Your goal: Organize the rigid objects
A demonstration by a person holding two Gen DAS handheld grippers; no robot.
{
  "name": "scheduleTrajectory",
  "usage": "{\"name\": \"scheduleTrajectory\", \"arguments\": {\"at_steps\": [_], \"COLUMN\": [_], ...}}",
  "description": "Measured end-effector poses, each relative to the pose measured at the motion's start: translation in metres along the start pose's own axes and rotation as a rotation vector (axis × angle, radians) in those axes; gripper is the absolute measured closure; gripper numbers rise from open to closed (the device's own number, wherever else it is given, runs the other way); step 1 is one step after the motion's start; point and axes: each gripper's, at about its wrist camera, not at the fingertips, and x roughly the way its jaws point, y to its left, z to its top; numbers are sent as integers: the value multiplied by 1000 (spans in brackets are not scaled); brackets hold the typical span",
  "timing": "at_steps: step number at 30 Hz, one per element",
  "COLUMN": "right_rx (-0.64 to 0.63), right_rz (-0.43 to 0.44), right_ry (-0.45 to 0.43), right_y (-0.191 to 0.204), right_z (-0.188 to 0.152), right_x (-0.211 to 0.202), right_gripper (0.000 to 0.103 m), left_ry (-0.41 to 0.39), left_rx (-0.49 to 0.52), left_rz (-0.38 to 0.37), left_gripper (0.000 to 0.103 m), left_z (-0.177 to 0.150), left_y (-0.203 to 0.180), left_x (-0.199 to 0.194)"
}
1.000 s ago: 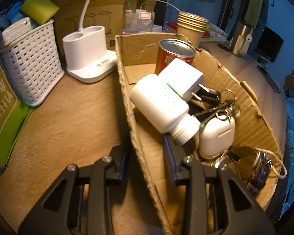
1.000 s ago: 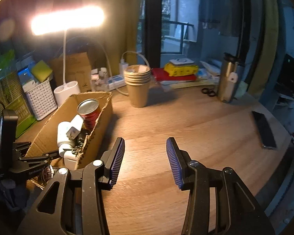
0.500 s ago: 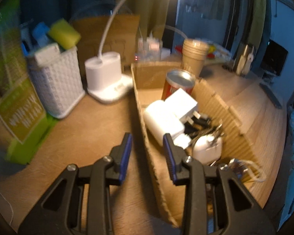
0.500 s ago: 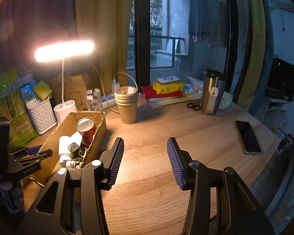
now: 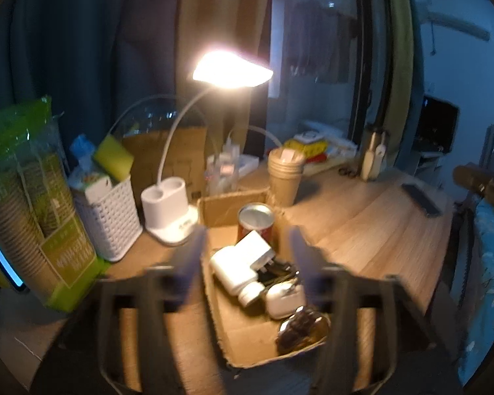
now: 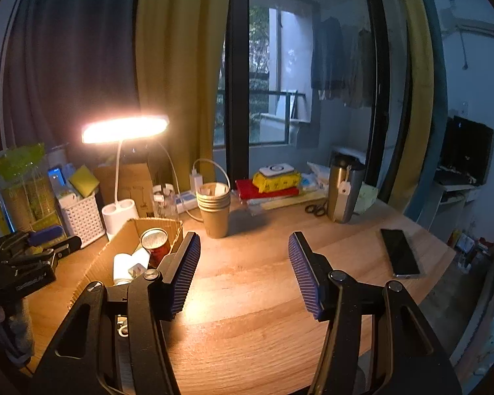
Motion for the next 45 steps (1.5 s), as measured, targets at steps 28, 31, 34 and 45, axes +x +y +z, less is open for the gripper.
{"name": "scheduleTrajectory", "arguments": {"at_steps": [28,31,34,45], "right_rx": [16,17,17,15], "right_rz": [-41,-40,-40,-39], "right_ry": [-113,-113,-114,-111], "right_y": [-5,-5,-5,-4], "right_z": [9,9,9,9], "right_x": [-44,-44,-44,-43], "right_gripper": [42,42,42,42], "left_ry": [-225,-231,-236,-233], "left_rx": [69,72,75,80], "left_rz": [-12,-13,-15,-22], "left_gripper": [8,8,8,8], "left_z": [30,29,28,28], "left_y": [-30,-30,-32,-34], "left_x": [-70,-71,-72,-72]}}
